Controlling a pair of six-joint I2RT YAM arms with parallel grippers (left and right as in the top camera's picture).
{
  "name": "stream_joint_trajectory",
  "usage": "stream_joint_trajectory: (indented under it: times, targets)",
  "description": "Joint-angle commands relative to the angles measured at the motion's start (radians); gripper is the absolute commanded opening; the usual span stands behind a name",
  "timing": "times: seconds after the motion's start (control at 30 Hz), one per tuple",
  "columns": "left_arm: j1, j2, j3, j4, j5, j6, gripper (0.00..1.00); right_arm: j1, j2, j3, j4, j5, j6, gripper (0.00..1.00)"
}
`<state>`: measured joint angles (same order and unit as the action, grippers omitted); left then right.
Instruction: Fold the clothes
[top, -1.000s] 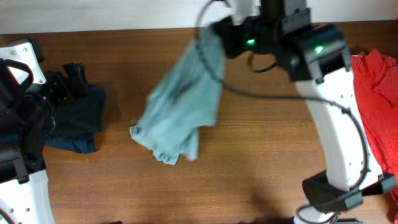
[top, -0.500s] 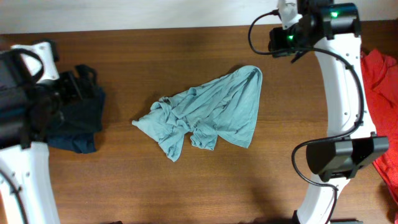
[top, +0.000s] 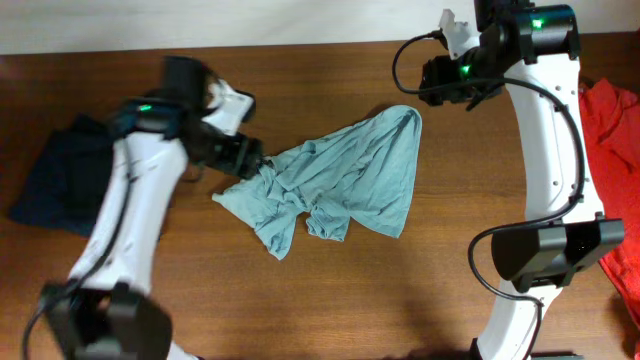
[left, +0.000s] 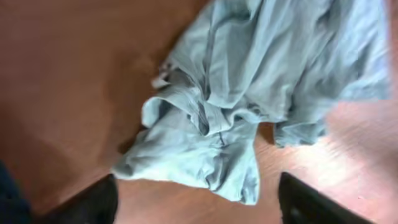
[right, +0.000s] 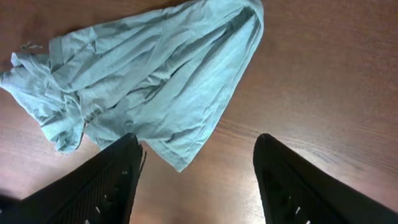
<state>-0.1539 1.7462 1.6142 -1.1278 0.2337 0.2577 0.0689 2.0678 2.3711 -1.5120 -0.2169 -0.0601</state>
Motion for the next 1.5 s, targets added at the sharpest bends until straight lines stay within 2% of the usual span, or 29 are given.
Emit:
stream_joint_trajectory:
  times: [0.0,0.1,0.13,0.27,0.3,0.47,0.67,0.77,0.87,1.07,1.23,1.37,1.47]
  targets:
    - [-0.043,0.122,0.01,0.005,-0.097,0.035,0.73,0.003,-0.013,0.002,-0.018,-0.018,0.001,0.6]
    - [-0.06,0.216,0.01,-0.017,-0.097,0.037,0.61,0.002,-0.013,0.002,-0.027,-0.014,0.001,0.6]
    - [-0.066,0.232,0.01,-0.023,-0.094,0.049,0.6,0.003,-0.013,0.002,-0.027,-0.014,0.001,0.6]
    - [-0.109,0.278,0.01,-0.025,-0.093,0.13,0.62,0.003,-0.013,0.002,-0.026,-0.015,0.001,0.6]
    - [-0.124,0.285,0.01,-0.024,-0.098,0.148,0.65,0.003,-0.013,0.002,-0.026,-0.014,0.001,0.6]
    - [-0.196,0.317,0.007,0.034,-0.169,0.153,0.71,0.003,-0.013,0.002,-0.026,-0.015,0.001,0.6]
    - [-0.246,0.358,0.007,0.1,-0.306,0.156,0.69,0.003,-0.013,0.001,-0.033,-0.015,0.001,0.6]
    - [-0.242,0.376,0.007,0.12,-0.312,0.156,0.69,0.003,-0.013,0.001,-0.038,-0.015,0.0,0.6]
    - [-0.241,0.396,0.007,0.152,-0.31,0.156,0.57,0.003,-0.013,0.002,-0.039,-0.015,0.001,0.6]
    - [-0.241,0.396,0.022,0.215,-0.321,0.151,0.01,0.003,-0.013,0.001,-0.048,-0.015,0.001,0.6]
    - [-0.241,0.383,0.142,0.125,-0.451,0.077,0.0,0.003,-0.013,0.001,-0.049,-0.015,0.001,0.6]
    - [-0.24,0.34,0.348,-0.006,-0.61,0.0,0.0,0.003,-0.013,0.001,-0.052,-0.015,0.001,0.6]
    - [-0.229,0.309,0.479,-0.025,-0.649,-0.011,0.0,0.003,-0.013,0.001,-0.061,-0.015,0.001,0.59]
